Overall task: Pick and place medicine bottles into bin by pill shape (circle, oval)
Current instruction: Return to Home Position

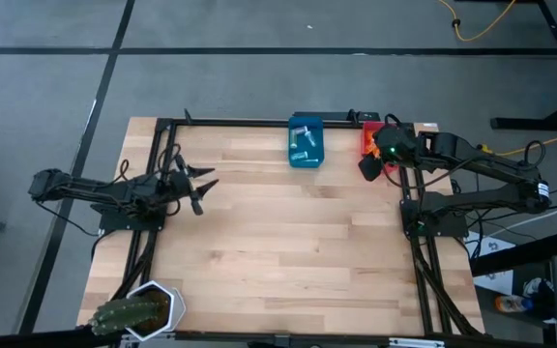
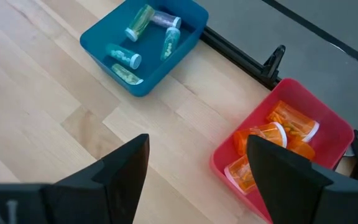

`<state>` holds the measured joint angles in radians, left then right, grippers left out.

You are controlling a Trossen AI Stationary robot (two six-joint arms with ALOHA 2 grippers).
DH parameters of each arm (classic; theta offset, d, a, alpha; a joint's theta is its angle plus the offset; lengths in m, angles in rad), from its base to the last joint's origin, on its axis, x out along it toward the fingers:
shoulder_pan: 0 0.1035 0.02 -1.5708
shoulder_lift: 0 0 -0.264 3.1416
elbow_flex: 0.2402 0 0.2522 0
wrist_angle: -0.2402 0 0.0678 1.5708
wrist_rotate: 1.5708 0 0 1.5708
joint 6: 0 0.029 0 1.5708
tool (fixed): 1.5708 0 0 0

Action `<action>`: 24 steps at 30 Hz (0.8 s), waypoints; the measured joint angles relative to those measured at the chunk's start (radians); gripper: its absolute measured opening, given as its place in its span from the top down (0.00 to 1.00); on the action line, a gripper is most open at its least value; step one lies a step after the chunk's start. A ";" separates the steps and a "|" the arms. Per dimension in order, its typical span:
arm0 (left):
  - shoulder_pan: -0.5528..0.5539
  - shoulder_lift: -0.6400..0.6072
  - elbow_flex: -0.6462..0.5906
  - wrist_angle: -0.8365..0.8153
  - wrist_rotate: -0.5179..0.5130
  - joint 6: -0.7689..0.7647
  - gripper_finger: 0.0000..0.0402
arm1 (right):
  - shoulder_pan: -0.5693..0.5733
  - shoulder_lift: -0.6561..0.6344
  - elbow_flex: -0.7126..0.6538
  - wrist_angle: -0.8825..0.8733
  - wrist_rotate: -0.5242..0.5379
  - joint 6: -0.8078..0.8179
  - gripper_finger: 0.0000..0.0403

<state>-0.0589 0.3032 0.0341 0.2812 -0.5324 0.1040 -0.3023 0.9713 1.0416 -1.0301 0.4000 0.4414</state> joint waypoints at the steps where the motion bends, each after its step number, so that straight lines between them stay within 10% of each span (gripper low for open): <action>1: 0.000 -0.006 0.000 -0.014 0.028 -0.001 0.59 | 0.000 0.000 0.000 0.000 0.000 0.000 0.33; 24: 0.168 -0.102 -0.001 -0.299 0.217 -0.217 0.59 | 0.000 0.000 0.000 -0.003 0.000 -0.004 0.33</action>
<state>0.1089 0.2016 0.0334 -0.0178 -0.3152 -0.1132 -0.3023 0.9714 1.0416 -1.0333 0.4003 0.4370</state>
